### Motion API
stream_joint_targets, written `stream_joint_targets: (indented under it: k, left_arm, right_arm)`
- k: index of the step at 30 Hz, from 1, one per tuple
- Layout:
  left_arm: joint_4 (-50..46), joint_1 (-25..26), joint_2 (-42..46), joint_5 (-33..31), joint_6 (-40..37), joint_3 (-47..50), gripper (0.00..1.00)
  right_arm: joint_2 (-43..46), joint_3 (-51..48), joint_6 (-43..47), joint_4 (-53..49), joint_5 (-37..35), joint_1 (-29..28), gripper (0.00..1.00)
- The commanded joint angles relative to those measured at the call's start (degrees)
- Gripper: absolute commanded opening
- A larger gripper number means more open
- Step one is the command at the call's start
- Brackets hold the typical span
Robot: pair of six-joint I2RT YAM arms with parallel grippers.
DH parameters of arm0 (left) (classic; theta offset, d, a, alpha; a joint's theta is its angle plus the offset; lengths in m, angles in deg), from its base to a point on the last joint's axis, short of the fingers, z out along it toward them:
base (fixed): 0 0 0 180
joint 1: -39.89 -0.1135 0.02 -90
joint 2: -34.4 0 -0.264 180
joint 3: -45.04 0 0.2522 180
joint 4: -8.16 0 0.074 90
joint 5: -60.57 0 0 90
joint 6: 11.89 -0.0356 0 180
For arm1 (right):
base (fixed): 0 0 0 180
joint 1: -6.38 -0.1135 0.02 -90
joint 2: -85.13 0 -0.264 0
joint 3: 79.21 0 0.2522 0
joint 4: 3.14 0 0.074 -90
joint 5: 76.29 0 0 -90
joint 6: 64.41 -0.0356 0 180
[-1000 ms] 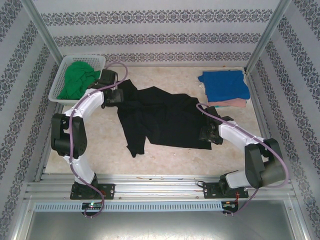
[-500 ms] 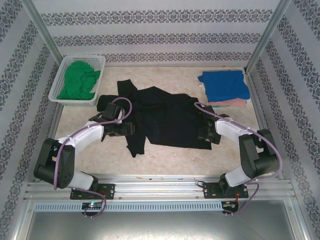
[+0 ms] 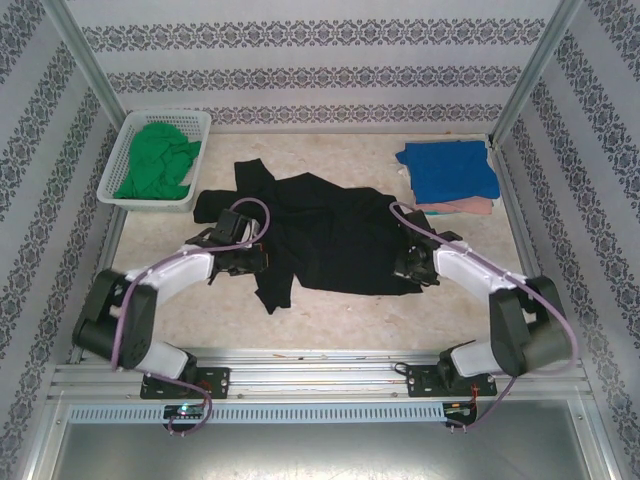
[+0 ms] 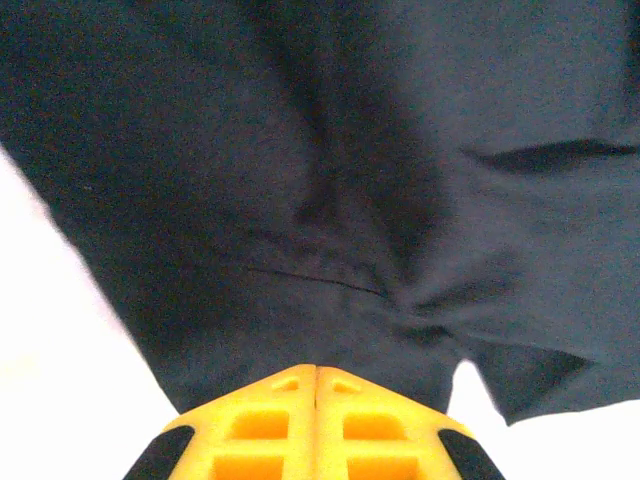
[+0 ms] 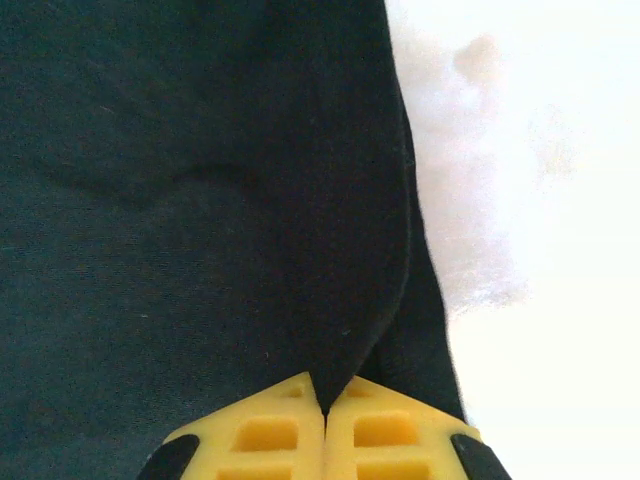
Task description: Fold and stack the t-shirts
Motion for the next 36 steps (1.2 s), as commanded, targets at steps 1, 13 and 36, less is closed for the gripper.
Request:
stream_joint_targets:
  k: [1, 13, 36]
  left_arm:
    - [-6.8, 0.0, 12.4, -2.1, -0.1, 0.3, 0.00]
    - [-3.7, 6.6, 12.1, 0.2, 0.8, 5.1, 0.47]
    - [4.6, 12.5, -0.2, -4.5, 1.1, 11.6, 0.67]
  right_arm:
    - [7.1, 0.9, 2.0, -4.0, -0.1, 0.6, 0.00]
    - [13.7, 0.6, 3.8, -7.5, 0.5, 0.8, 0.00]
    - [0.4, -3.8, -3.0, -7.0, -1.0, -4.4, 0.59]
